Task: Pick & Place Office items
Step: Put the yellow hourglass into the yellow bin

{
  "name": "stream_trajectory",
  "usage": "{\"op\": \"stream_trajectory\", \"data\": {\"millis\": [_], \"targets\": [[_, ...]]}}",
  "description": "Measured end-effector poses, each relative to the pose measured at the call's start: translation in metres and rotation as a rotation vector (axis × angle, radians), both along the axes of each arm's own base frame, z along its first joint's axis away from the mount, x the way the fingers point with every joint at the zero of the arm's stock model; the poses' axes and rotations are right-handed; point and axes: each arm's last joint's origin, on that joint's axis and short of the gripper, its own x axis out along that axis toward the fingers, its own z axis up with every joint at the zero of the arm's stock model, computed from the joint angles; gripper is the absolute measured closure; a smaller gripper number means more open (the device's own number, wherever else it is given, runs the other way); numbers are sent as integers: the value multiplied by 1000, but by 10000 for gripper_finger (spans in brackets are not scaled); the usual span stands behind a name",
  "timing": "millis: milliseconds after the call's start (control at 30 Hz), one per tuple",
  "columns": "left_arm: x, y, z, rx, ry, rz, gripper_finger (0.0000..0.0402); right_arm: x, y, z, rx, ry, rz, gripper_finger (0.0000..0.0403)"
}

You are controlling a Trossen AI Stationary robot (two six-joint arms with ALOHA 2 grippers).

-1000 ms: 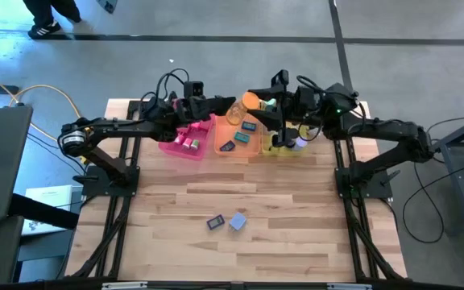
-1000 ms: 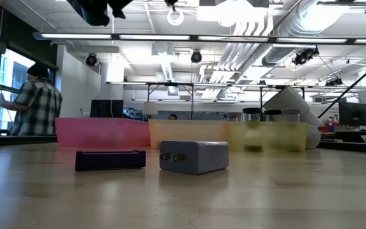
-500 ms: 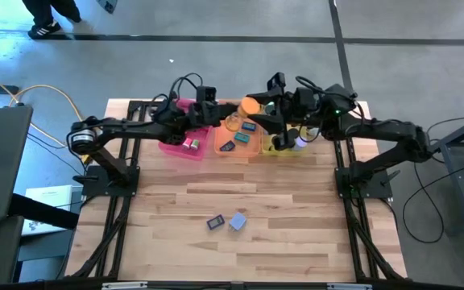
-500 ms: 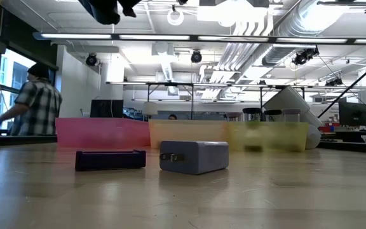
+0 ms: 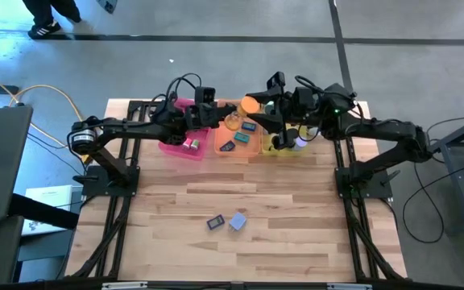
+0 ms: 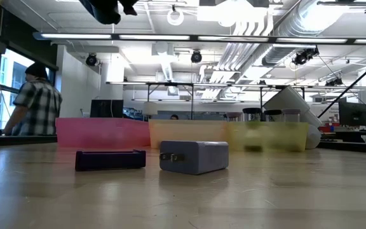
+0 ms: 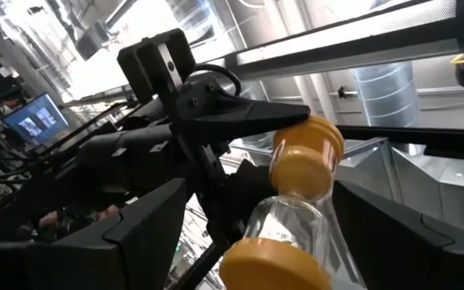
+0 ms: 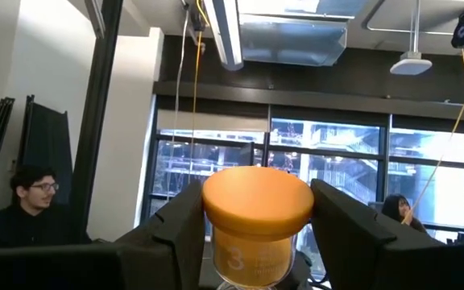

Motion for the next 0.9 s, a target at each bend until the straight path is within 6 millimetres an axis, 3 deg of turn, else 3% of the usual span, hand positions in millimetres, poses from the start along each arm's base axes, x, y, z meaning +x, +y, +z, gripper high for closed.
{"op": "stream_trajectory", "data": {"millis": [900], "targets": [[0, -4, 0, 13, -4, -24, 97, -1, -8, -1, 18, 10, -44, 227]]}}
